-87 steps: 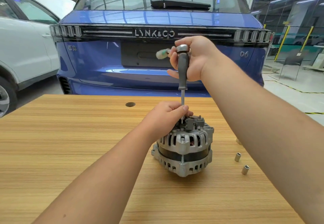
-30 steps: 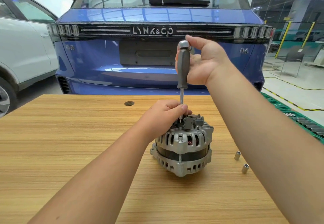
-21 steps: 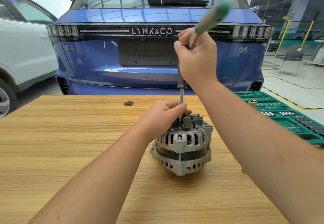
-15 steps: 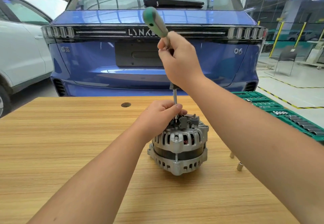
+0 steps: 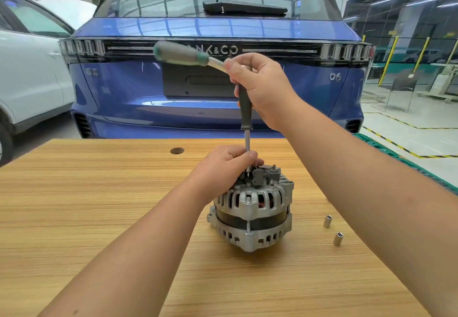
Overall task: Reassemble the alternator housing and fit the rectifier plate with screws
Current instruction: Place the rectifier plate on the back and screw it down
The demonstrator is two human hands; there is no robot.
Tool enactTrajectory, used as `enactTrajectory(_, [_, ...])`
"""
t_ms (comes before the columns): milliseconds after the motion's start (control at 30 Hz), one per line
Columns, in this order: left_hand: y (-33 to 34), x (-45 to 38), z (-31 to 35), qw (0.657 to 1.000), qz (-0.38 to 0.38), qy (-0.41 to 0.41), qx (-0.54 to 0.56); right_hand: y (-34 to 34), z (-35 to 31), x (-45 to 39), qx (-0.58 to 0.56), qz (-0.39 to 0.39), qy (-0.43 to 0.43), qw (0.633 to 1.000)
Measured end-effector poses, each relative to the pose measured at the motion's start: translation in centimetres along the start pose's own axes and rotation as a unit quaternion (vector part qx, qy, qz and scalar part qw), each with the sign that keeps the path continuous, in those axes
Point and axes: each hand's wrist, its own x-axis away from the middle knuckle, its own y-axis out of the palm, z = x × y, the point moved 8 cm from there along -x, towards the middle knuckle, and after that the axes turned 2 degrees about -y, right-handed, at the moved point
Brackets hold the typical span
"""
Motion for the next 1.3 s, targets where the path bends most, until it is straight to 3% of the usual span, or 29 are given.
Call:
enactTrajectory(67, [0.1,0.1,0.1,1.000,-0.004,0.005,-0.001,-0.3,-0.6,-0.2,0.134,0.052,-0.012,0.989])
enactTrajectory(133, [0.1,0.0,0.1,1.000,-0.009,0.008,-0.001,-0.5,-0.6,-0.2,0.176,0.086,0.024,0.980])
enactTrajectory(200, [0.1,0.0,0.1,1.000,-0.013,0.010,0.003,0.1,1.0,0.0,0.006,0.051,0.142,0.988])
enactTrajectory(267, [0.1,-0.1,0.1,1.000,-0.016,0.014,0.012,1.7,2.0,0.8,-0.229,-0.044,0.250,0.940])
enactTrajectory(333, [0.1,0.0,0.2,1.000,-0.018,0.017,0.012,2.0,2.2,1.4,-0.357,-0.093,0.285,0.885])
enactTrajectory(433, [0.1,-0.1,0.1,1.000,-0.020,0.019,0.006,1.6,2.8,1.9,-0.409,-0.089,0.300,0.857])
enactTrajectory(567, [0.2,0.0,0.3,0.999,-0.021,0.020,0.013,0.8,3.3,1.7,-0.420,0.005,0.297,0.858])
enactTrajectory(667, [0.2,0.1,0.4,1.000,-0.017,0.019,0.013,0.3,2.8,1.1,-0.366,0.077,0.210,0.903])
enactTrajectory(733, [0.1,0.1,0.4,1.000,-0.012,0.019,0.011,-1.7,1.0,1.1,-0.172,0.168,0.033,0.970])
enactTrajectory(800, [0.1,0.2,0.3,1.000,-0.009,0.014,0.009,-1.4,-2.0,1.9,0.079,0.176,-0.156,0.969])
enactTrajectory(867, [0.1,0.3,0.3,1.000,-0.006,0.009,0.010,-0.2,-3.2,2.0,0.215,0.144,-0.221,0.940])
enactTrajectory(967, [0.1,0.4,0.3,1.000,0.004,0.002,0.001,0.4,-3.0,1.5,0.256,0.115,-0.189,0.941])
enactTrajectory(1133, [0.0,0.4,0.5,1.000,0.019,-0.003,-0.009,0.2,-1.4,1.5,0.176,0.102,-0.112,0.973])
enactTrajectory(1300, [0.0,0.5,0.6,1.000,0.026,-0.008,-0.008,0.4,-1.1,1.9,0.115,0.099,-0.099,0.983])
